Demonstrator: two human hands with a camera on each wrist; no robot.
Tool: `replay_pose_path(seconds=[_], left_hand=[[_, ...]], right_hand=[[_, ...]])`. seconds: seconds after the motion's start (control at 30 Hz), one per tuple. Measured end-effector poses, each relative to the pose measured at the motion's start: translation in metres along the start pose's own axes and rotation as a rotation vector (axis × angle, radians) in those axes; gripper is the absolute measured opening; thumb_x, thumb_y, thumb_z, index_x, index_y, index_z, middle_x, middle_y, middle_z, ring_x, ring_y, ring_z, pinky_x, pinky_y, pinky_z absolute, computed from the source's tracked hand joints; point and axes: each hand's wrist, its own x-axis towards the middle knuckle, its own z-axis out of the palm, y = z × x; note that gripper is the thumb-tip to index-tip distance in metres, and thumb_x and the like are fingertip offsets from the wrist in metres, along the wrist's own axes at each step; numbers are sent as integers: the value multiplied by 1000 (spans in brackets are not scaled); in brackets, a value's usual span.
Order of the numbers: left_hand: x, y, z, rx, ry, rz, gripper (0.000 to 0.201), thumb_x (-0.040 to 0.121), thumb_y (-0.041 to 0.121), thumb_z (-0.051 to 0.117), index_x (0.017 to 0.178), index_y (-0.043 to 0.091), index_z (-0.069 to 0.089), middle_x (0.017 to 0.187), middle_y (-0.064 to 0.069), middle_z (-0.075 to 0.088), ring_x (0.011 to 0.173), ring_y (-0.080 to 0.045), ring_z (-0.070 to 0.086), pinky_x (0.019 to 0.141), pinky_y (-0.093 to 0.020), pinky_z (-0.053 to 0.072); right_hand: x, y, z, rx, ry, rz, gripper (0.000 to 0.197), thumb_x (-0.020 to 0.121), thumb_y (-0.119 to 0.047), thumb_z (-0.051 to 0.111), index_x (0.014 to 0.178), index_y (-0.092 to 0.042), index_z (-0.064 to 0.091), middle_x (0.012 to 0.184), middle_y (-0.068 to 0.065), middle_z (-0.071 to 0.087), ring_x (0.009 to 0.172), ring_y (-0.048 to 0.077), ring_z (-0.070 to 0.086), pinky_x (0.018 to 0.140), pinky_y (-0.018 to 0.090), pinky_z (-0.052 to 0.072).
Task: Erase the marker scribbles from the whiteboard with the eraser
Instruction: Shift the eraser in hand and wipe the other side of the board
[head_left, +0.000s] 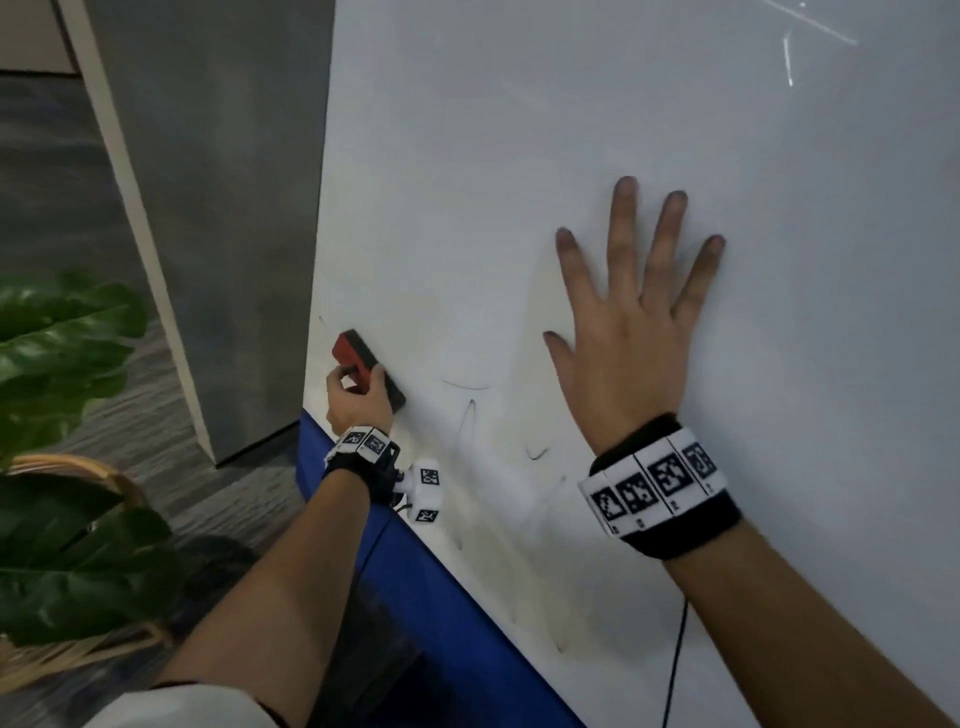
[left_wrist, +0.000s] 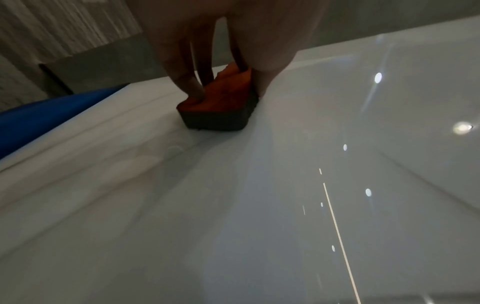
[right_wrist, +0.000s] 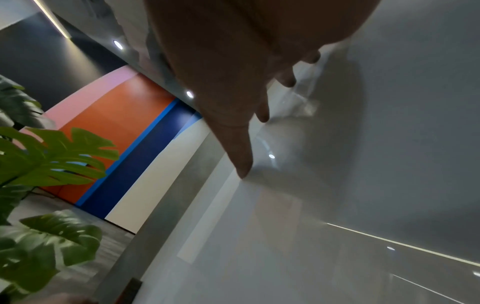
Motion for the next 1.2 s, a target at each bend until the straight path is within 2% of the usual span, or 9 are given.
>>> replay_pose_path(seconds=[0.17,0.3,0.47,0.6,0.7,0.87,0.97,1.1,1.2], left_hand=[[53,24,-7,-53,60,145,39,90,34,76,124,20,63,106,-3,69,94,-23,66,89,-34,56],[79,31,-1,76,105,280,52,93,43,69,142,32,56,124,-2,69,108,-21,66,100,-34,52],[74,-43,-9,237,-23,-112,50,102,38,60,145,13,56,142,-16,61,130,-37,56,111,-41,44],[54,-61,-10,356,-89,-162,47,105,36,55,146,15,54,139,-21,60,126,-44,56,105,-46,47],[62,-20,-4,261,-7,14,53,103,38,57,153,23,48,134,-21,60,123,-38,59,104,-41,48],[84,62,2,50,40,318,51,101,38,61,150,33,50,115,0,51,99,-12,53,95,-20,41],[90,37,-3,82,15,240,52,102,36,59,152,32,47,121,-3,55,105,-14,55,99,-24,43],[74,-36,-16,207,-77,-58,55,105,33,54,156,19,41,149,-16,54,136,-36,52,112,-40,42],[46,-58,-12,194,-92,-138,56,105,37,56,156,23,41,146,-18,55,133,-40,52,109,-45,45]], right_hand=[[2,1,7,-42,31,19,89,86,-47,74,159,-26,28,170,18,-3,153,50,-1,119,64,-8],[2,-4,10,-32,37,42,88,85,-46,75,158,-26,30,170,17,-3,153,51,-2,119,64,-10],[4,-6,15,-46,46,61,86,87,-48,72,158,-25,29,170,18,-3,153,51,-1,119,62,-11],[4,-8,14,-40,43,57,83,89,-50,69,158,-25,29,169,19,-3,153,52,-1,119,62,-11],[4,-8,13,-40,31,53,83,90,-49,69,158,-25,29,169,19,-2,153,52,0,120,64,-8],[4,-11,12,-45,12,70,84,88,-45,71,158,-24,28,169,21,-3,152,54,0,119,68,-3],[6,-14,12,-35,10,78,85,88,-43,72,158,-23,28,169,21,-3,152,54,0,119,68,-3],[4,-13,13,-42,4,59,84,89,-44,70,158,-23,27,169,20,-4,152,53,-1,120,66,-4],[4,-14,12,-51,2,59,83,90,-44,69,158,-24,27,169,20,-3,152,53,-1,120,66,-5]])
